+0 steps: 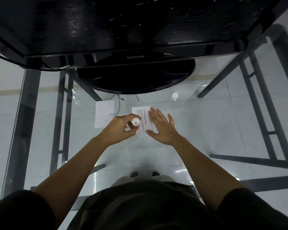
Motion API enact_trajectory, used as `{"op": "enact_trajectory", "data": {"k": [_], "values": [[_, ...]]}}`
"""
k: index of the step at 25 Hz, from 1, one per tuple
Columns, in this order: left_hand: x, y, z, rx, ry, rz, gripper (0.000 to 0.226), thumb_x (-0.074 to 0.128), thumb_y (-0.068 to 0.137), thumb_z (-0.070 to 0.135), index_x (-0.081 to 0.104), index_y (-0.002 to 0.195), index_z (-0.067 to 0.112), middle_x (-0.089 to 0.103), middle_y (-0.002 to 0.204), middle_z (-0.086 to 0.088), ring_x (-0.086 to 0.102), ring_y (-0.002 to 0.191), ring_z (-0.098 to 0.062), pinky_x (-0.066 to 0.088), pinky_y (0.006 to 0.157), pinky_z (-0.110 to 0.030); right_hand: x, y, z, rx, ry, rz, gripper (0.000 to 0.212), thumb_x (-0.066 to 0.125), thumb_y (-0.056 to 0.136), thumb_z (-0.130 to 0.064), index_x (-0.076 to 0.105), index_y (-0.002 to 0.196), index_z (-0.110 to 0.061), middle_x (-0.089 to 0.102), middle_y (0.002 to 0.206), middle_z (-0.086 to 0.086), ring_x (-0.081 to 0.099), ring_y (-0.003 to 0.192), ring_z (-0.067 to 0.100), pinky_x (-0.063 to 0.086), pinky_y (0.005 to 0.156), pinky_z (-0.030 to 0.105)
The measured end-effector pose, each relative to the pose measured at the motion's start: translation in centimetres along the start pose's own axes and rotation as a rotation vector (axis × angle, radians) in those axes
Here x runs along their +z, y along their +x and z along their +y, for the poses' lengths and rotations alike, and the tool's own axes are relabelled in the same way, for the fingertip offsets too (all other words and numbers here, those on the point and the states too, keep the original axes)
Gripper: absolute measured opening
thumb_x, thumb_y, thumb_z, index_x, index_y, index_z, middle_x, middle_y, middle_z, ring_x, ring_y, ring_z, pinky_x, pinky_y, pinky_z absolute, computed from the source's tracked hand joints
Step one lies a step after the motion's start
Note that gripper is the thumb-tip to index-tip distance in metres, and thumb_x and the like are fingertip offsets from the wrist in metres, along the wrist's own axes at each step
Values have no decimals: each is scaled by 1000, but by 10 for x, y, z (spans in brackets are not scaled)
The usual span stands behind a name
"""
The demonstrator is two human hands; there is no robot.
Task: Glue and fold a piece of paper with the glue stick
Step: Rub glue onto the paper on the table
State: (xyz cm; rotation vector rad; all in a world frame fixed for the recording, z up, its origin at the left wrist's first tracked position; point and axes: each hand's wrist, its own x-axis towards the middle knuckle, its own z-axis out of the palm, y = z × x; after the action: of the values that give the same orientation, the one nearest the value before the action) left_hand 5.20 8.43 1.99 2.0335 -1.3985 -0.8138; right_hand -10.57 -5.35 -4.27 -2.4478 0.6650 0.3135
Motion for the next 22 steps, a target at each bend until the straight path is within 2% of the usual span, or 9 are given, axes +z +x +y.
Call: {"op": "enact_trajectory", "data": {"k": [4, 9, 13, 15, 17, 20, 22], "values": [[-2, 0, 1, 20, -32, -39, 22, 67, 83, 24, 58, 102, 18, 66, 108, -2, 64, 83, -15, 54, 74, -18, 0, 0, 0, 0, 0, -1, 79, 43, 91, -52, -2, 148, -22, -7, 159, -3, -8, 146, 18, -9, 113, 50], [-10, -2, -5, -55, -73, 35, 22, 65, 84, 28, 53, 100, 21, 65, 110, 4, 64, 89, -10, 49, 78, -8, 2, 1, 1, 0, -26, 0, 80, 43, 90, -52, -3, 148, -23, -8, 159, -4, -9, 146, 18, -9, 113, 50], [-6, -4, -5, -36, -40, -63, 29, 66, 83, 28, 55, 106, 16, 66, 117, -3, 67, 95, -18, 50, 81, -14, 2, 1, 1, 4, -21, -8, 80, 43, 90, -53, -3, 148, -23, -9, 159, -4, -9, 145, 17, -9, 113, 50], [-9, -2, -7, -67, -41, -25, 27, 66, 83, 28, 54, 105, 16, 66, 116, -4, 66, 95, -19, 51, 81, -16, 1, 1, 1, 4, -24, -7, 79, 43, 91, -52, -3, 148, -22, -9, 159, -4, -10, 145, 17, -9, 113, 50], [-11, 0, -7, -72, -56, 10, 25, 66, 83, 28, 54, 102, 17, 66, 115, -2, 66, 94, -17, 49, 78, -10, 1, 0, 1, 2, -24, -5, 79, 43, 91, -52, -3, 148, -22, -8, 159, -4, -9, 145, 17, -9, 113, 50], [-7, -2, -5, -24, -33, -84, 30, 68, 82, 27, 56, 107, 15, 66, 116, -4, 67, 94, -18, 45, 77, -3, 0, 0, 0, 8, -22, -11, 79, 43, 91, -52, -2, 148, -22, -8, 159, -3, -9, 146, 18, -9, 114, 50], [-8, -2, -7, -44, -28, -60, 29, 67, 83, 27, 56, 107, 15, 66, 116, -5, 67, 95, -19, 49, 80, -10, -1, 0, -1, 9, -22, -13, 79, 43, 91, -52, -3, 148, -22, -8, 159, -3, -9, 145, 18, -9, 114, 50]]}}
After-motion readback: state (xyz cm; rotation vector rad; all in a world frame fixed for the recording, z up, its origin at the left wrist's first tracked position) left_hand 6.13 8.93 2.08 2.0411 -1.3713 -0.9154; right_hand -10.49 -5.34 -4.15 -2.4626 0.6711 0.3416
